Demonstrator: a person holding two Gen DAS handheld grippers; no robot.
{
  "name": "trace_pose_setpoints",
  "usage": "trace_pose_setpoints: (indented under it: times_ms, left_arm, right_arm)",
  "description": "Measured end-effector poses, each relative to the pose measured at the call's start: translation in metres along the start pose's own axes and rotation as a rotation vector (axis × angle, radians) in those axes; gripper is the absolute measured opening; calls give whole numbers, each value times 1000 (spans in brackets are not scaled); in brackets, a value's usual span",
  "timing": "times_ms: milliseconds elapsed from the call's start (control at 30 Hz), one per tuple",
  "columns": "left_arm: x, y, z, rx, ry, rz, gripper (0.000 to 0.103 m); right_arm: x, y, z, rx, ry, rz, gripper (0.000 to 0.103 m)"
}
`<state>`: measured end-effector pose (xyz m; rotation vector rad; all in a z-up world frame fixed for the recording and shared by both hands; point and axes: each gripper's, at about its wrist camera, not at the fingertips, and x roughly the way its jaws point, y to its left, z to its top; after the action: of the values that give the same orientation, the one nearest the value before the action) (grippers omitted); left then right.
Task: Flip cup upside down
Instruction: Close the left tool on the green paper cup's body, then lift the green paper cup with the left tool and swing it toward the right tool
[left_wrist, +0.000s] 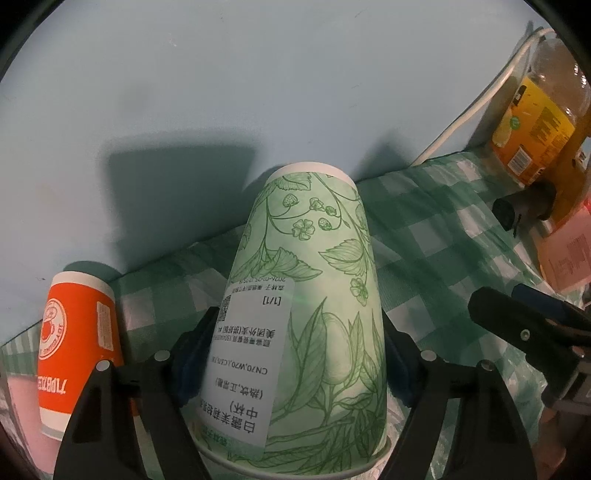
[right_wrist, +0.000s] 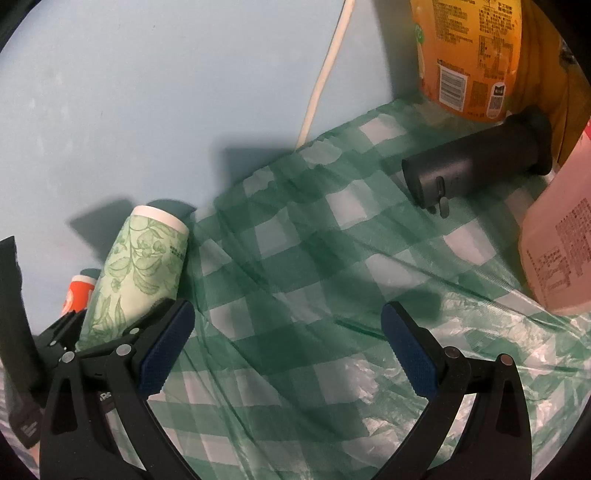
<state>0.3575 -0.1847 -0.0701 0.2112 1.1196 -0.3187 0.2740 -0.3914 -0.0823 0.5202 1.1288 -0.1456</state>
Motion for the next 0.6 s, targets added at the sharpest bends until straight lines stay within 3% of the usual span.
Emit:
trace_pose_setpoints:
  times_ms: [167,333,600]
  left_arm:
    - [-20,5,-10,-6,-49,12,80]
    - [-50,3,-26,2,-116,-31,80]
    - [-112,13,-86,49,-197,-96,80]
  right_arm:
    - [-4,5,-6,-33,-22,2,102]
    - [-15,13,-14,-74,-45,16,102]
    - [-44,27,-46,-159,-58,112,102]
